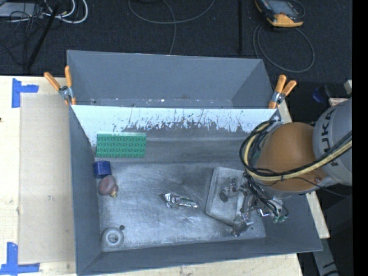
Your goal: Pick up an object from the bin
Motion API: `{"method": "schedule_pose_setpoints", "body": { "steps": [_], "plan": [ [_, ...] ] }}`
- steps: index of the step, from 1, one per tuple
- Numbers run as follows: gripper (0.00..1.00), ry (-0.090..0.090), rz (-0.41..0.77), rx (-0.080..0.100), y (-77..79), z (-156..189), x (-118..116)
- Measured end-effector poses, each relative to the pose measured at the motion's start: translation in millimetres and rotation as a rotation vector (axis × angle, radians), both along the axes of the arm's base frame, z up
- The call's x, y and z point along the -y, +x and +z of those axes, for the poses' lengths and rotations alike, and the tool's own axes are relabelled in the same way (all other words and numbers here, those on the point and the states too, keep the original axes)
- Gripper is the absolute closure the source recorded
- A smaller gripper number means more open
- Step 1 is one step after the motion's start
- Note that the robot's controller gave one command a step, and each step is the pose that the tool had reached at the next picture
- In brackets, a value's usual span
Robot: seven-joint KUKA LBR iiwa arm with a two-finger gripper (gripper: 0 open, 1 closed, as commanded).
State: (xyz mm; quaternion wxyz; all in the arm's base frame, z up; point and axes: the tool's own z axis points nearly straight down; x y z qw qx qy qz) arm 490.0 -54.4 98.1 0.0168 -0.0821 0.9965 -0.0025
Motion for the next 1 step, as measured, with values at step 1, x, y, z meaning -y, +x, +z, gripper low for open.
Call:
{"method": "schedule_pose_setpoints", "body": {
  "steps": [1],
  "plan": [
    [0.00,0.003,0.114,-0.031,8.1,20.0,-58.6]
  ]
}}
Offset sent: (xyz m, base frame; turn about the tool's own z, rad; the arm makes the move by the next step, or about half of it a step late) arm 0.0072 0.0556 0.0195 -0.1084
